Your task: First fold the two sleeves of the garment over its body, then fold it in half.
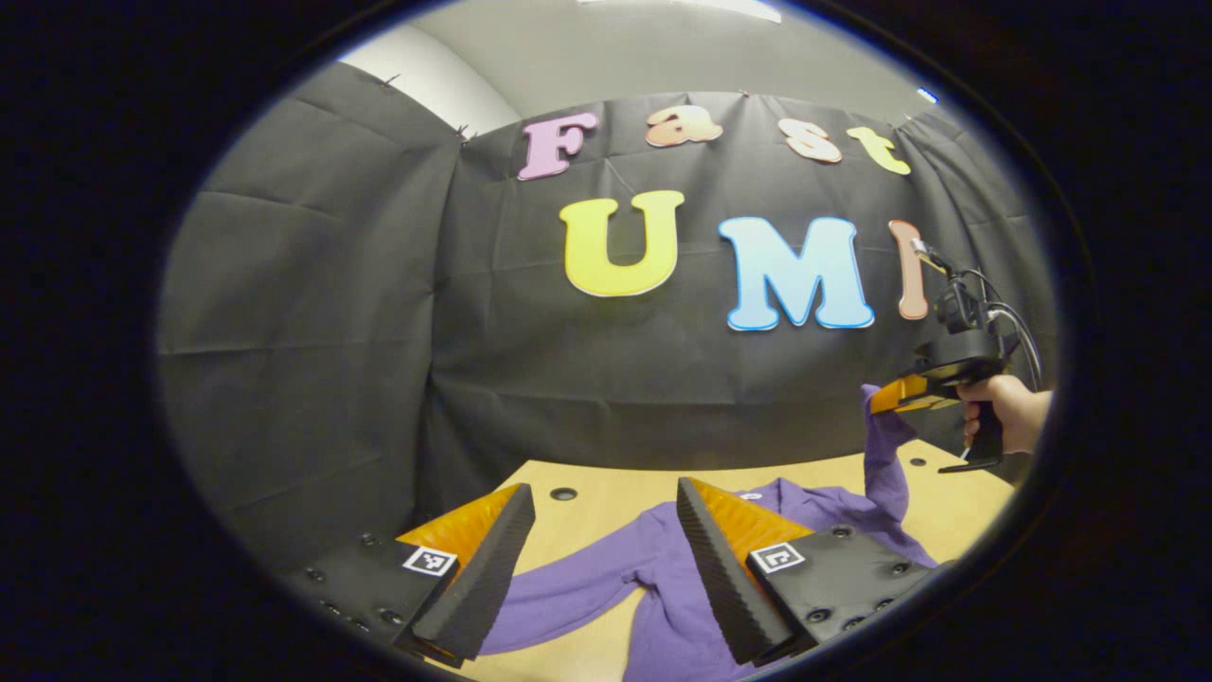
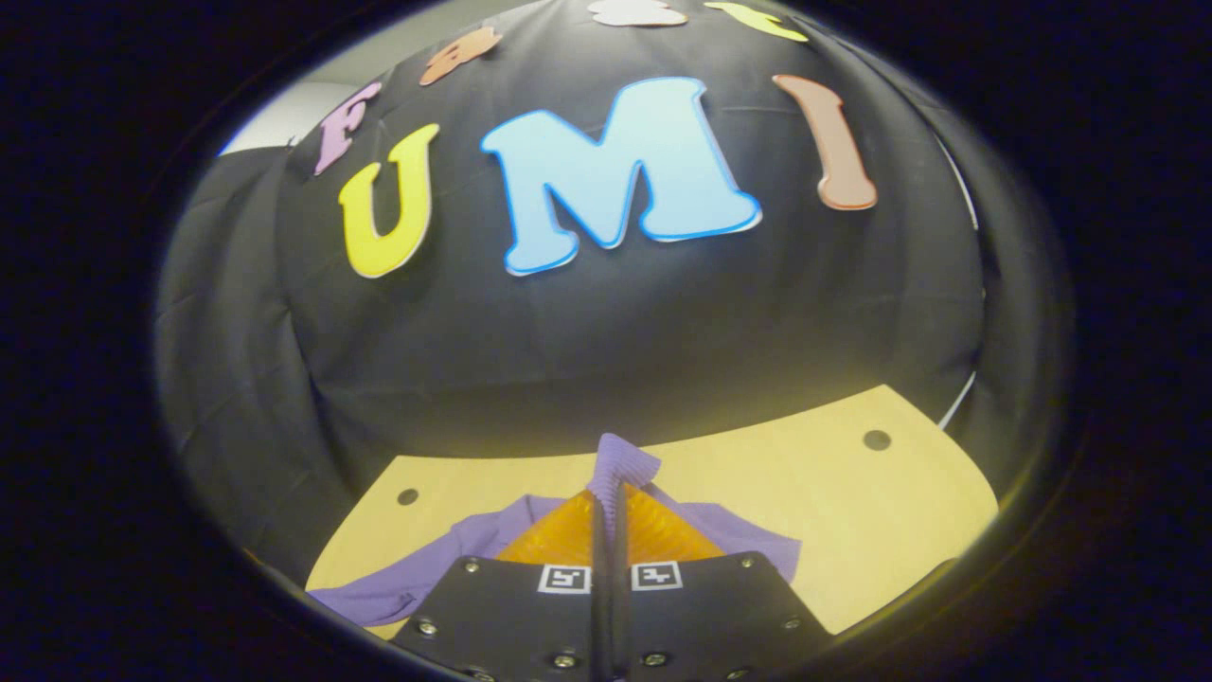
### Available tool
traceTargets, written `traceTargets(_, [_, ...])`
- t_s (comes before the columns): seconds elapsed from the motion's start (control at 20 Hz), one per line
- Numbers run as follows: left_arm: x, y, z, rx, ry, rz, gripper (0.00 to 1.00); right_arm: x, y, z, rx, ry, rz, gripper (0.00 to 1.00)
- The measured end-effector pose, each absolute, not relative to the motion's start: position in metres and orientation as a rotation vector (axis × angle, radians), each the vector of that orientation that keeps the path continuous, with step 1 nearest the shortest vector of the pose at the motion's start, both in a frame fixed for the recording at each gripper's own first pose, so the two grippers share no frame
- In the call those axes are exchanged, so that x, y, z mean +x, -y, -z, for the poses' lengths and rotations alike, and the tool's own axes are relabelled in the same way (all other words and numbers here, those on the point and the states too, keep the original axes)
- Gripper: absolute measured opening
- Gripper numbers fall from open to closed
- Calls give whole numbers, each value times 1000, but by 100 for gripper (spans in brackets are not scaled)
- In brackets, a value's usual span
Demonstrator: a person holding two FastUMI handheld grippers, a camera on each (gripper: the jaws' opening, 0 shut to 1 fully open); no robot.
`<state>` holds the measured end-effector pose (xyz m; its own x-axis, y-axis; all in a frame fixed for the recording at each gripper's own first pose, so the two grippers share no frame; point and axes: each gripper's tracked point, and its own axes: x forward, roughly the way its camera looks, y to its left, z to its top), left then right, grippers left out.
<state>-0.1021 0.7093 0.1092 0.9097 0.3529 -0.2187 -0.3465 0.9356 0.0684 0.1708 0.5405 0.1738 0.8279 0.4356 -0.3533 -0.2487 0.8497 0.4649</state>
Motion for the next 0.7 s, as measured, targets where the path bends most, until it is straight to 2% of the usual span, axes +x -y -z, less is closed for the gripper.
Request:
traceTargets(0.05, [-106,-716,-107,29,-233,-377,96,170,-561,-171,400,-484,-411,1])
traceTargets(0.35, [-131,-755,-100,27,-251,-475,94,152,-684,-131,258,-595,-615,1])
traceTargets(0.7, [-156,-791,-81,9,-275,-563,94,122,-764,-90,112,-671,-718,1])
